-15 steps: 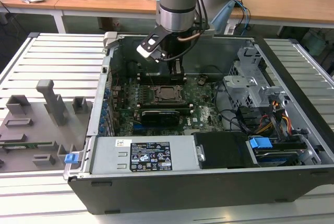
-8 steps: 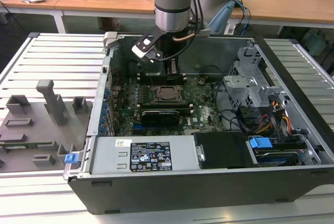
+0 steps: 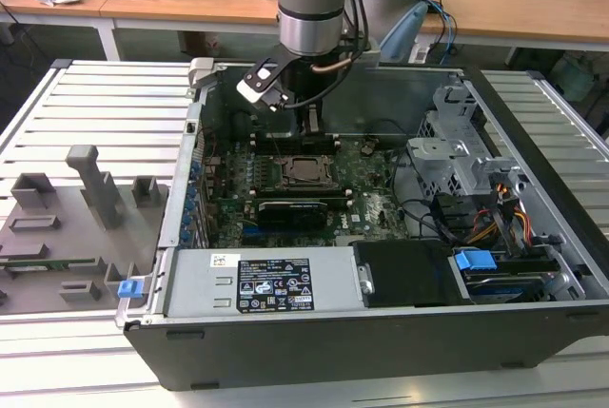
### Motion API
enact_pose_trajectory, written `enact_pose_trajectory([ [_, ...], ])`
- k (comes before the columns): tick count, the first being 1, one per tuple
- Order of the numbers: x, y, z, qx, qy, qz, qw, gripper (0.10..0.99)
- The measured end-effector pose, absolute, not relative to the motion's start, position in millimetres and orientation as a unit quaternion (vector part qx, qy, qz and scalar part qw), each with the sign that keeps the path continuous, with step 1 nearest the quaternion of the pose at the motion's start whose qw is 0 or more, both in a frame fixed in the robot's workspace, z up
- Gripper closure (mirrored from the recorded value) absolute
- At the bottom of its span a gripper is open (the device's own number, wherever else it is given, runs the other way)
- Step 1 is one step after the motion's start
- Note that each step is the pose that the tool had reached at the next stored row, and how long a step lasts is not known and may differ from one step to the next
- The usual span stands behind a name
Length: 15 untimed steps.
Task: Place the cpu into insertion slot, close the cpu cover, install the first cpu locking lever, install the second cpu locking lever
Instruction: 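Install the first cpu locking lever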
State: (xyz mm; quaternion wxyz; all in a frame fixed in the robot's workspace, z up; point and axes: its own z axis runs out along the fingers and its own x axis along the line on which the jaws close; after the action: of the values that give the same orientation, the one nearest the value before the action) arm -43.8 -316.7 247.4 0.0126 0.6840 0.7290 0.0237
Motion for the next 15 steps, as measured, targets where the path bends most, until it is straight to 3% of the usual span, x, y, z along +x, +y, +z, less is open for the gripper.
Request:
enact_pose_trajectory([
  [15,-44.2,-316.7,256.4,0.684,0.729,0.024,0.012,0.98],
])
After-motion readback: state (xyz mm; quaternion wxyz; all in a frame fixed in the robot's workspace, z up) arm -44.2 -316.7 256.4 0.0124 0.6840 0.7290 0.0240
